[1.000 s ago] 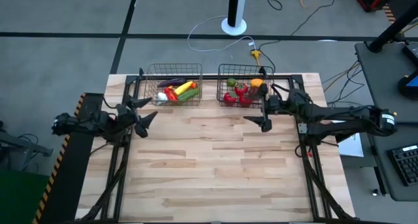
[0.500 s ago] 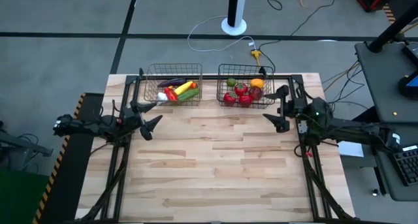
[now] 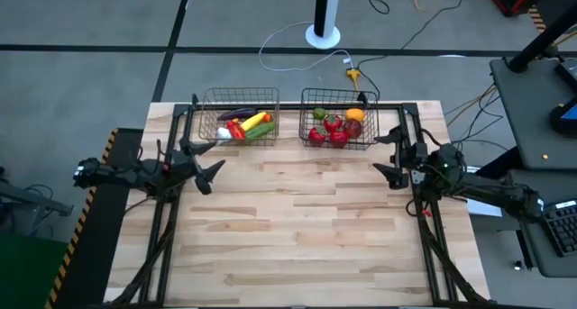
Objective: Sort produce into baskets
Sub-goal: Return to Home Position
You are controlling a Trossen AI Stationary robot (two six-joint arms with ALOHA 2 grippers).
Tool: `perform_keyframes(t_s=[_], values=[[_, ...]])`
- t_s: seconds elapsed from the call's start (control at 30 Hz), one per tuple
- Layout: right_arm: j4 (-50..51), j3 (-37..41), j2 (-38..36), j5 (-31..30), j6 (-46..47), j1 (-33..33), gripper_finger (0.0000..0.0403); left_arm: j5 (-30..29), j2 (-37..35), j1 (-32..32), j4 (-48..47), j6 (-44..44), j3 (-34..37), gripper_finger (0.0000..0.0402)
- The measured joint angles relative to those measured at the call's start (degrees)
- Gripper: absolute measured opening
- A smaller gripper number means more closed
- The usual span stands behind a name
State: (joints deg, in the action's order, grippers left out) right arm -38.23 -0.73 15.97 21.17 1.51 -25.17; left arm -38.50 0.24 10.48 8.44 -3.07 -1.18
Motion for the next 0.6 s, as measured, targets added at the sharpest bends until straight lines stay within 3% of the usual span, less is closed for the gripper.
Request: perform_keyframes(t_s=[0.6], values=[[1.81, 0.07, 1.84, -0.15, -0.01, 0.00, 0.0368, 0.04, 0.47, 0.00, 0.10, 1.64, -2.19, 0.0316]])
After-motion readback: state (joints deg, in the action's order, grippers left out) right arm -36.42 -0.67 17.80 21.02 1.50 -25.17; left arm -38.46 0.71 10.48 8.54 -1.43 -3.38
